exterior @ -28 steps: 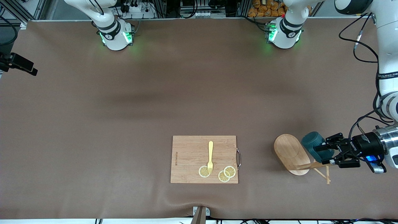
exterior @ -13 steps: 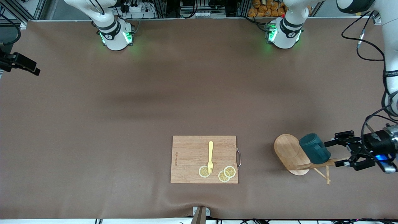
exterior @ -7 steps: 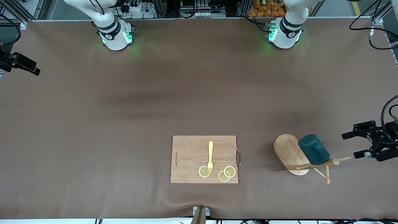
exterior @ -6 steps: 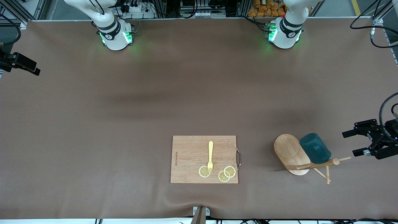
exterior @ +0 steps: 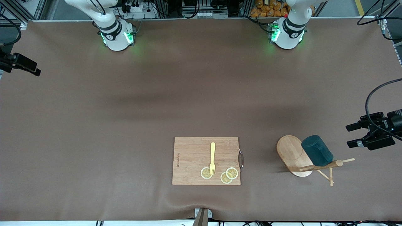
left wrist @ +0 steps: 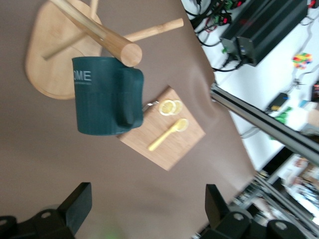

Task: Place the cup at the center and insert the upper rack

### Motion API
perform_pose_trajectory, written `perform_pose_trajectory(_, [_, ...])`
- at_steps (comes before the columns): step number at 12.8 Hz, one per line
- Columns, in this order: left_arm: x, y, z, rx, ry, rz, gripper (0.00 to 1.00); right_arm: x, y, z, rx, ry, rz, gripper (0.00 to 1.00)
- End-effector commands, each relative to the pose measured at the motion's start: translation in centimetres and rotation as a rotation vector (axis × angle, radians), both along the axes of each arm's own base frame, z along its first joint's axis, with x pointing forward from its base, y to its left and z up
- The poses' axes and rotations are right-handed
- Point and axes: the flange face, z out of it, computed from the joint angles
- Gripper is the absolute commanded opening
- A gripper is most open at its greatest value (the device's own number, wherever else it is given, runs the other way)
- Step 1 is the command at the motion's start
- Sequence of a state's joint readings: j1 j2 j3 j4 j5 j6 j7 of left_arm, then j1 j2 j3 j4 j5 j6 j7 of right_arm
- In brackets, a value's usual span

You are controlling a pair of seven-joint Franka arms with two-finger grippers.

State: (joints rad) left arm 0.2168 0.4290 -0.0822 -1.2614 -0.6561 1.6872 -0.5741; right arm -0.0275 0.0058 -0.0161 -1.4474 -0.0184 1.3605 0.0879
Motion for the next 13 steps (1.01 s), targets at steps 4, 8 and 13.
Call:
perform_pose_trajectory(4, [-2.3, -5.0, 3.5, 0.215, -0.021, -0.127, 1.00, -0.4, 0.5, 0.5, -0.014, -0.001, -0.007, 1.00])
perform_pose_trajectory(8, [-4.9, -8.7, 6.6, 0.405, -0.033, -0.250, 1.00, -0.4, 0.5, 0.5, -0.014, -0.001, -0.008, 1.00])
perform_pose_trajectory(13, [-8.4, -8.4, 10.0, 0.536, -0.034, -0.337, 1.00, -0.4, 0.5, 0.5, -0.014, -0.001, -0.008, 1.00])
